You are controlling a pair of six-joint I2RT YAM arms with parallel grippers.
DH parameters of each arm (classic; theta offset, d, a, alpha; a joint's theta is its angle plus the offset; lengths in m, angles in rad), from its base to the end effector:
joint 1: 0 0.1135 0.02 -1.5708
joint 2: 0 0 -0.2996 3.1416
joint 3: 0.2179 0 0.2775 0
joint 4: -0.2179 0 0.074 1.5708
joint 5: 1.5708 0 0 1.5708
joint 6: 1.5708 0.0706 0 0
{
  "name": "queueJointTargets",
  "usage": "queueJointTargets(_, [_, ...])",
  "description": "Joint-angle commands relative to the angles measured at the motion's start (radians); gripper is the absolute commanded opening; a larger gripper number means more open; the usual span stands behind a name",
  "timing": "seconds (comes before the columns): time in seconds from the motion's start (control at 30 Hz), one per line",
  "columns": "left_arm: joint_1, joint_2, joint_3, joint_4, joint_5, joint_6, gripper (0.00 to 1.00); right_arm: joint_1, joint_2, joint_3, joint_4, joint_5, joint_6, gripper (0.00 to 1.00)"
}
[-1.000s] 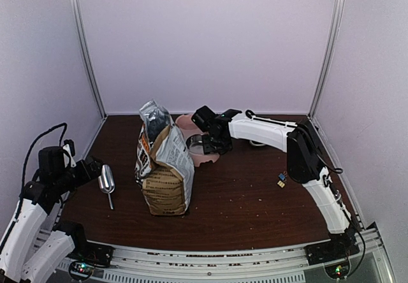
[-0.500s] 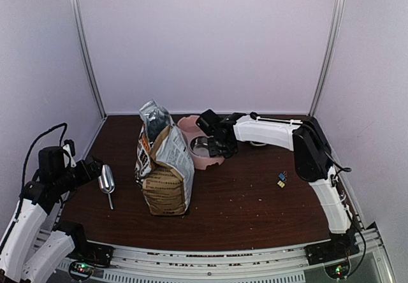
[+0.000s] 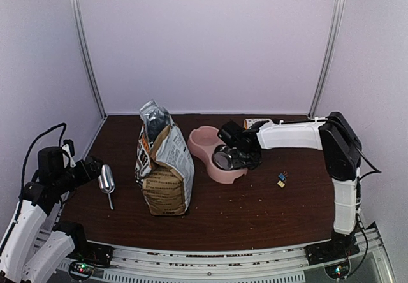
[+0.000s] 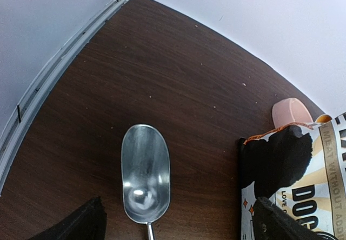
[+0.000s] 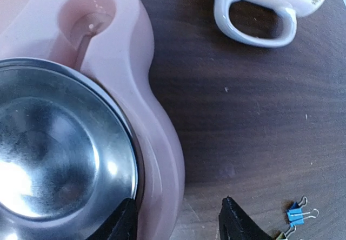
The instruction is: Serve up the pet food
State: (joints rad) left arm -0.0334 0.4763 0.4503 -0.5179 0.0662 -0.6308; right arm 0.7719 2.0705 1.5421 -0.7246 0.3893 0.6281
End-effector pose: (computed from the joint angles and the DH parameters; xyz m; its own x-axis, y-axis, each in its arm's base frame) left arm 0.1495 -0.0097 0.2290 -0.4707 -0.5731 -0.6708 -0.2324 0.8140 -0.5323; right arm 0.3564 0.3095 0.1593 -0.8800 -0.0979 -0.4647 -0.0534 0.9927 -0.1081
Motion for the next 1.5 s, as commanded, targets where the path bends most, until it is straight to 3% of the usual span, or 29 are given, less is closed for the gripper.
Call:
queueJointTargets(0.0, [0.007, -0.002, 0.002, 0.032, -0.007, 0.009, 0.97, -0.006, -0.086, -0.142, 0.008, -0.028, -0.001, 0.52])
queueJointTargets(0.33, [0.006, 0.008, -0.002, 0.036, -0.017, -0.012, 0.97, 0.005, -0.261, -0.362, 0.062, -0.119, 0.000, 0.50])
queueJointTargets(0.6, [0.006, 0.010, 0.007, 0.040, -0.019, -0.015, 0.97, 0.042, -0.397, -0.314, 0.028, -0.125, -0.046, 0.55])
queueJointTargets(1.0, [0.006, 0.035, -0.007, 0.043, -0.033, -0.015, 0.97, 0.107, -0.336, -0.218, 0.141, -0.213, -0.077, 0.51])
queueJointTargets(1.47, [0.006, 0.097, -0.125, 0.173, -0.041, -0.115, 0.89, 0.106, -0.395, -0.446, 0.331, -0.274, 0.022, 0.48])
